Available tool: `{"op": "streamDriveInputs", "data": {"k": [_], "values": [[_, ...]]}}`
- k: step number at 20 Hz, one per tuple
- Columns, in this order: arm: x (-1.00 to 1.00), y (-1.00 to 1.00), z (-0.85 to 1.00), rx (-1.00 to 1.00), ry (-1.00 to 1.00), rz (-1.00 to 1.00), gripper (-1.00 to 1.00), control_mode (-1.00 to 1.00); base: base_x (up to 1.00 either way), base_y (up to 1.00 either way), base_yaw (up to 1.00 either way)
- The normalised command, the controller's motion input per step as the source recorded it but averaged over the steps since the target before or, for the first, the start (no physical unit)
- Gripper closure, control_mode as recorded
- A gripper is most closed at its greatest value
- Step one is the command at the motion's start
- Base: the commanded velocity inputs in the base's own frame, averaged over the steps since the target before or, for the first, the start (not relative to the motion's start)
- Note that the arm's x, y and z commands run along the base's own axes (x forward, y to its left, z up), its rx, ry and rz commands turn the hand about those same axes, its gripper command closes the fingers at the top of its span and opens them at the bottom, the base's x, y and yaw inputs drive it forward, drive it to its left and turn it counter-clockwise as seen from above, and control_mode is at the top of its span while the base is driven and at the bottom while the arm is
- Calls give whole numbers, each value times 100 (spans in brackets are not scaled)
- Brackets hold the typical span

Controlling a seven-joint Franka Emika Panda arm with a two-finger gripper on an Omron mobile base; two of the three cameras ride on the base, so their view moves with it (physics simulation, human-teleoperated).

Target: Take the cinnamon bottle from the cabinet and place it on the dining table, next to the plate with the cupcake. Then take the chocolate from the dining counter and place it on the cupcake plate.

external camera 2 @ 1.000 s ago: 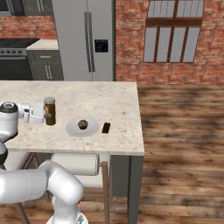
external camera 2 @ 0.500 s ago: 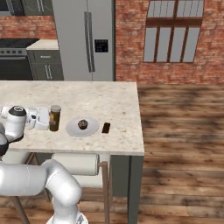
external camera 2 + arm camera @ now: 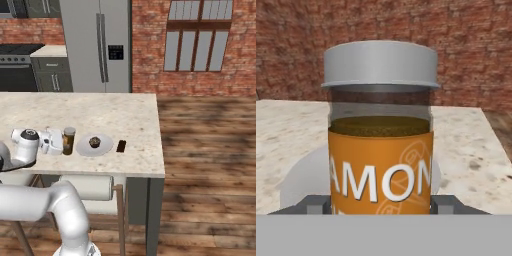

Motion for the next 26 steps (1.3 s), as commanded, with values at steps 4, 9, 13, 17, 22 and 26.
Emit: {"op": "streamDriveInputs", "data": {"k": [4,9,13,17,22,26], "values": [[37,20,-42,0,0,-1,100,-100,0,0,0],[33,22,-48,0,-1,-1,100,-100,0,0,0],[4,25,-53,-1,-6,-5,100,-100,0,0,0],[-5,26,-45,-1,-14,-9,-100,-100,0,0,0],[-11,3,-22,0,-14,-13,-100,-100,0,0,0],[-13,0,0,0,-11,-12,-100,-100,0,0,0]]}}
